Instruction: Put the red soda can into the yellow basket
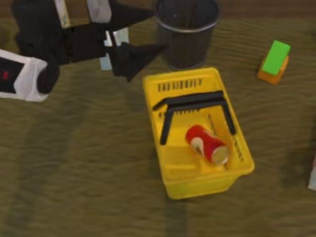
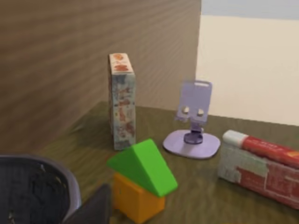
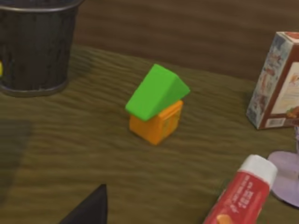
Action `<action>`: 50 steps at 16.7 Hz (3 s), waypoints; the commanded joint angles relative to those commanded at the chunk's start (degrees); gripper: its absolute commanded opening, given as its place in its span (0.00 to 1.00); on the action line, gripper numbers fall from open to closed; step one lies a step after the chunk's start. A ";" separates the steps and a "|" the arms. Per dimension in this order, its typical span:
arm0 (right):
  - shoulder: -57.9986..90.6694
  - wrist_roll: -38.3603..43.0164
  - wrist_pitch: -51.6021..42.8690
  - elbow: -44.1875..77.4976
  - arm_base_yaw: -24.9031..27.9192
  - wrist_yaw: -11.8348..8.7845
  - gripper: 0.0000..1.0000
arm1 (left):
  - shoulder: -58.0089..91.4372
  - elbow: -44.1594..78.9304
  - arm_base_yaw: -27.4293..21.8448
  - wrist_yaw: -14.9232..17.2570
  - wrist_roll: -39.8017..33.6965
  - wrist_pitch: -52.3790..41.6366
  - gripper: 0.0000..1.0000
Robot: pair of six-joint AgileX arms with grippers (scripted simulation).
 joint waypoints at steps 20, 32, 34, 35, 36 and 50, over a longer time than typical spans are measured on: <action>106.54 -49.00 -71.25 104.51 30.83 0.67 1.00 | -110.02 -60.75 14.74 -59.62 -0.06 -49.69 1.00; 111.41 -51.67 -72.19 106.59 32.56 0.61 1.00 | -115.66 -64.12 15.16 -62.81 1.18 -51.51 1.00; 111.07 -51.61 -70.31 104.35 32.60 0.61 1.00 | -115.66 -64.12 15.16 -62.81 1.18 -51.51 1.00; 110.98 -51.60 -69.82 103.78 32.62 0.61 1.00 | -115.66 -64.12 15.16 -62.81 1.18 -51.51 1.00; 110.97 -51.60 -69.76 103.71 32.62 0.61 1.00 | -115.66 -64.12 15.16 -62.81 1.18 -51.51 1.00; 110.97 -51.60 -69.76 103.71 32.62 0.61 0.10 | -115.66 -64.12 15.16 -62.81 1.18 -51.51 1.00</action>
